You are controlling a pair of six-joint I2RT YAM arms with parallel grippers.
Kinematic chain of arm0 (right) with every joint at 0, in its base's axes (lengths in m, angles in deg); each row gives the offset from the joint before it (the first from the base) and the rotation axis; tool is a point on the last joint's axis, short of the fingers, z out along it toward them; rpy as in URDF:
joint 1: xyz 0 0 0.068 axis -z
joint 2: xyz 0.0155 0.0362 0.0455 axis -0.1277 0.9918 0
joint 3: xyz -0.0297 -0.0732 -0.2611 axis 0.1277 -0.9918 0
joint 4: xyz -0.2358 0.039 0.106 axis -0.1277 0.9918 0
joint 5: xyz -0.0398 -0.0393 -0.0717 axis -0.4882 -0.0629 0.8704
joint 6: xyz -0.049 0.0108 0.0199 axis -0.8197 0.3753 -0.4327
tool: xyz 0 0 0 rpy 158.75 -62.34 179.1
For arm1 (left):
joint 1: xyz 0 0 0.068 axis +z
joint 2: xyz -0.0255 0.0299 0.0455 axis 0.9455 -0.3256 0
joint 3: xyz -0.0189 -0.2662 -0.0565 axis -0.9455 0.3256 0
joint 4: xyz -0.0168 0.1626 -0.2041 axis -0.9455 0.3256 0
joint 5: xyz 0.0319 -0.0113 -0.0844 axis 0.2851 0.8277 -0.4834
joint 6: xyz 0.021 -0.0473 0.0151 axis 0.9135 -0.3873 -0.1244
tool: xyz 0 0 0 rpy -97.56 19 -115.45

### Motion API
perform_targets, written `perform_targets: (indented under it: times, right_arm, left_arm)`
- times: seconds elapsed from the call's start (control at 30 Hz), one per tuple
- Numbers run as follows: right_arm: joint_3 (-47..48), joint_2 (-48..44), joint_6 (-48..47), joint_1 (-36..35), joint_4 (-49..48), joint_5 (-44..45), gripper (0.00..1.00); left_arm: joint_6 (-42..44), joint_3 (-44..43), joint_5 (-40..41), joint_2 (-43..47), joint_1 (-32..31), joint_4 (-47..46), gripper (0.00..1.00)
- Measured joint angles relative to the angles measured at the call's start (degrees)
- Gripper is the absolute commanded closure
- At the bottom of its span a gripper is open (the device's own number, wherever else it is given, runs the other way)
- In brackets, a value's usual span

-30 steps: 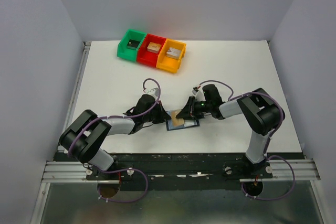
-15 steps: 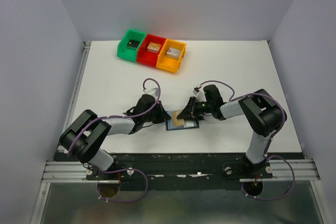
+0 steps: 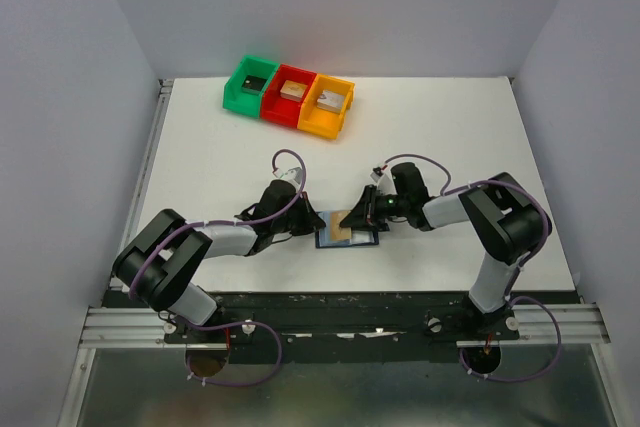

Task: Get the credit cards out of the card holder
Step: Remove the credit card from the card holder.

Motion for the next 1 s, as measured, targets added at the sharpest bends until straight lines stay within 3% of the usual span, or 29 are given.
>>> perform_targets:
  times: [1.0]
  right_arm:
    - [-1.95, -2.58, -0.5, 1.55, -0.02, 0.17, 0.8]
  left_arm:
    - [-0.39, 0.83, 0.2, 0.02, 0.0, -1.25, 1.0]
